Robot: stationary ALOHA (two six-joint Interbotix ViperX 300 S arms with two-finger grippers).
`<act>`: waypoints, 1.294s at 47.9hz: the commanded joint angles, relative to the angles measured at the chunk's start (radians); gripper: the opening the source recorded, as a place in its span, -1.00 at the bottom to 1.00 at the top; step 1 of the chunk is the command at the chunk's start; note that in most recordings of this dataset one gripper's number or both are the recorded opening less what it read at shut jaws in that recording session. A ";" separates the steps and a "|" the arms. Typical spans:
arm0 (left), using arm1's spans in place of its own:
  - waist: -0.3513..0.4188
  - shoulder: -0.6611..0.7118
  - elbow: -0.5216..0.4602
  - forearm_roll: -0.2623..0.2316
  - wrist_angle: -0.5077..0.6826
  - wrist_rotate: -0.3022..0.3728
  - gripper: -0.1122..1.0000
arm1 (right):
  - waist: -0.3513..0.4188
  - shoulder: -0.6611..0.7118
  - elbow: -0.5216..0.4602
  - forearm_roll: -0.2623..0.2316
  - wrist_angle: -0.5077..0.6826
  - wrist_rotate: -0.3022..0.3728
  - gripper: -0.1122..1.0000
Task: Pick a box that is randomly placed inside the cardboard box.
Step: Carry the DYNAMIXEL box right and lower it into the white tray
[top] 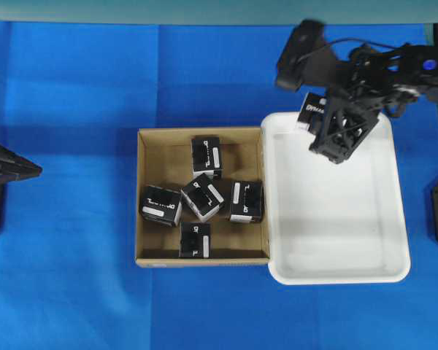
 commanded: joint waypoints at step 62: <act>-0.011 0.014 -0.020 0.003 -0.077 -0.057 -0.88 | -0.006 0.178 0.172 0.069 -0.399 -0.307 0.29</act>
